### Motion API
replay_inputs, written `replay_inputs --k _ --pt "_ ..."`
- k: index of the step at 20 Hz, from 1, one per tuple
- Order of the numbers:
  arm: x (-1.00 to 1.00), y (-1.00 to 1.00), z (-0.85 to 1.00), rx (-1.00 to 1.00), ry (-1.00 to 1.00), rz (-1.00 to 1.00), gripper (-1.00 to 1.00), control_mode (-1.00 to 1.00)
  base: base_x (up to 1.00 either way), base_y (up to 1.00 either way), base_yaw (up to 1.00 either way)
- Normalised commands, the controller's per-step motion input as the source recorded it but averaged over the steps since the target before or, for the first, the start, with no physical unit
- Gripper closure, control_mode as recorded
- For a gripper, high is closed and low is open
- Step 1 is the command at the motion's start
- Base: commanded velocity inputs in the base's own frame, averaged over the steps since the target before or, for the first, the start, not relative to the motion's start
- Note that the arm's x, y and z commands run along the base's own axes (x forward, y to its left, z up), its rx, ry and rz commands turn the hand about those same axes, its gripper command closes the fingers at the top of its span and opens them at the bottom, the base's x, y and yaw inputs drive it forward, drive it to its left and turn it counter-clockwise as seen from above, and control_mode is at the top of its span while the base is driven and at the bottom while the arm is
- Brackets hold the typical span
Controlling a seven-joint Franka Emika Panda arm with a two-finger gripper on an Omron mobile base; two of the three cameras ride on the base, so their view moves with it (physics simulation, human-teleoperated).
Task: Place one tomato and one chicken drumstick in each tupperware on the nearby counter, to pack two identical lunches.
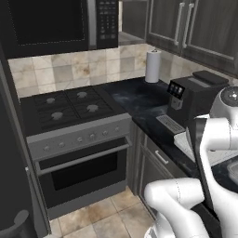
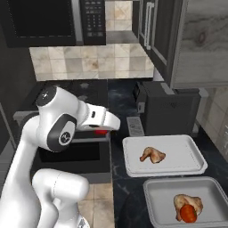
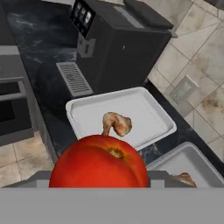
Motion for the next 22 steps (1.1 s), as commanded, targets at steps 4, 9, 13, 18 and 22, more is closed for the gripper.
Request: replay_inputs --k 4,9,13,18,22 --pt "0.32 -0.53 -0.51 0.03 0.13 -0.06 1.0 -1.0 0.0 0.0 0.0" --pt "0.6 -0.31 -0.28 0.02 0.07 -0.04 1.0 -1.0 0.0 0.0 0.0" --pt "0.46 -0.18 -0.22 0.01 0.02 -0.01 1.0 -1.0 0.0 0.0 0.0" --pt "0.58 -0.18 -0.67 0.01 0.23 -0.01 1.0 -1.0 0.0 0.0 0.0" --pt "0.63 -0.15 -0.64 0.03 0.19 0.0 1.0 -1.0 0.0 0.0 0.0"
